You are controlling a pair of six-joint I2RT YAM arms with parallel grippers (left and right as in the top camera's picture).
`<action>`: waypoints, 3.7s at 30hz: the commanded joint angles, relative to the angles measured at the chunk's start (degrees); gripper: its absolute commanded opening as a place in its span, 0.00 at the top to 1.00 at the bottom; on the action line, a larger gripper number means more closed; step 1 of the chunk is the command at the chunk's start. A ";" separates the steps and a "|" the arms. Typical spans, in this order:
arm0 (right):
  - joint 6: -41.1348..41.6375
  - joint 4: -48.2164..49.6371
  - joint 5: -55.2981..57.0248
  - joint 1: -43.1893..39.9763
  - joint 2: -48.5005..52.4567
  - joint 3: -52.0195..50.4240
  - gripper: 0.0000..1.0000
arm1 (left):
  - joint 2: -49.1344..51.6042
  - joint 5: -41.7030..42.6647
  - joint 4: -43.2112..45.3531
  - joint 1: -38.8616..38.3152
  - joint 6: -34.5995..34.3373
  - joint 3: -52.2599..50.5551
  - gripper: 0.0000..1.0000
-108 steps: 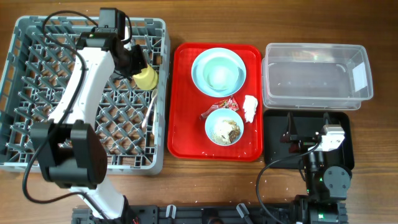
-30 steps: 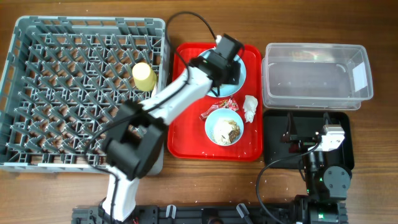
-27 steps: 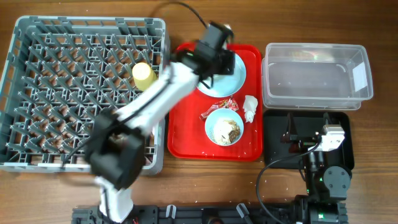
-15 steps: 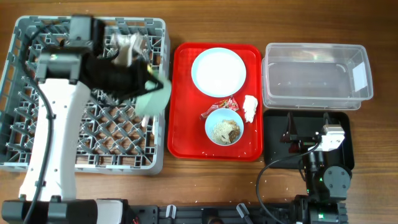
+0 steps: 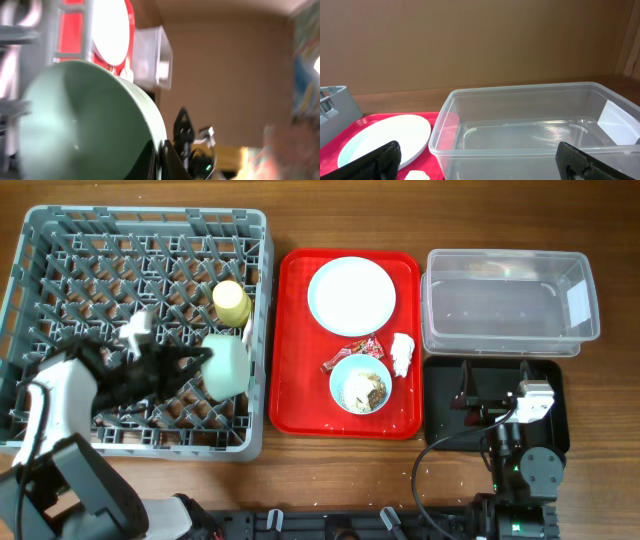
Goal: Sort waste into correct bins and load items into the dishwasher rack
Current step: 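Carry the green bowl to the rack and place it upright, then move the left gripper back to the light-blue plate on the tray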
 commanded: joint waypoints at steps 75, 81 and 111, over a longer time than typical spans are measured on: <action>0.00 0.17 0.20 -0.22 -0.26 -0.07 0.00 | -17.68 -59.28 16.09 -35.87 -45.18 15.21 0.52; 0.00 0.17 0.20 -0.22 -0.26 -0.07 0.00 | -16.57 -44.59 21.57 -41.05 -45.16 15.17 0.00; 0.00 0.17 0.20 -0.22 -0.26 -0.07 0.00 | 12.57 -87.93 55.74 -62.10 -52.85 15.02 0.26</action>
